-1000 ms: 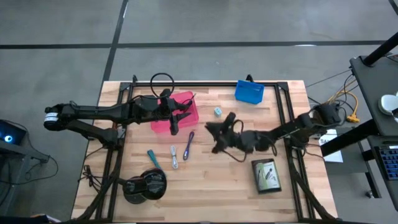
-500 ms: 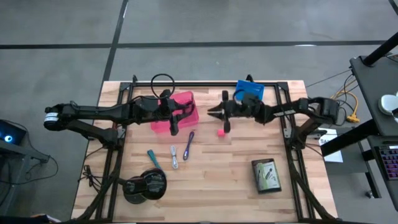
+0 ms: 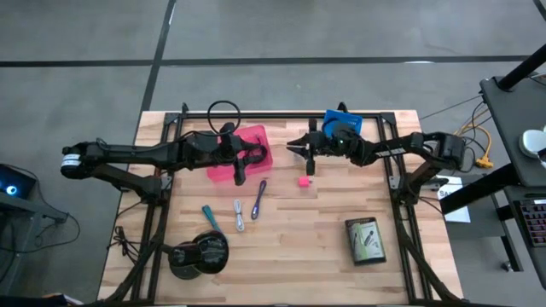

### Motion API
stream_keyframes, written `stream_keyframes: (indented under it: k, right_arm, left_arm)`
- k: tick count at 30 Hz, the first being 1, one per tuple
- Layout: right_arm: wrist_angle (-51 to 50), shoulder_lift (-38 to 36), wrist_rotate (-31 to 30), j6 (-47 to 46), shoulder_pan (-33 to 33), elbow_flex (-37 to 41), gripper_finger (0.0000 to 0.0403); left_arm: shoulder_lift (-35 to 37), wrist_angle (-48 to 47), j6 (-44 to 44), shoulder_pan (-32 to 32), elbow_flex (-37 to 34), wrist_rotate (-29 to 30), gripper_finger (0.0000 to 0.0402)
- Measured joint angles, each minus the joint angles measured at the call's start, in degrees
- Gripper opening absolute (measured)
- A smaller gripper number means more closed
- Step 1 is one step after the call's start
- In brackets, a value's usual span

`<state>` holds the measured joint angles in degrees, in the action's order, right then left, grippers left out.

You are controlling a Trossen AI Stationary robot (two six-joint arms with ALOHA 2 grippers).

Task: Pick and place items into bin
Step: Put the pink charger adaptor into the blue bin

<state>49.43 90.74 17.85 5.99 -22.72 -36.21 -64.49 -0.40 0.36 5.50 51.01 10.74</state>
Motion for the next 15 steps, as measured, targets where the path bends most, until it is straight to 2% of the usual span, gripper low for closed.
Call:
stream_keyframes:
  k: [4,9,15]
  right_arm:
    - [1.5,-0.2,0.3,2.0,0.1,0.0,0.0052]
    - [1.9,-0.3,0.2,0.2,0.1,0.0,0.0052]
    - [1.0,-0.3,0.2,2.4,0.0,0.0,0.0052]
  left_arm:
    - [0.0,-0.1,0.0,0.0,0.1,0.0,0.0124]
    - [0.0,0.2,-0.2,0.0,-0.2,0.0,0.0124]
    - [-2.3,5.0,0.0,0.1,-0.1,-0.1,0.0124]
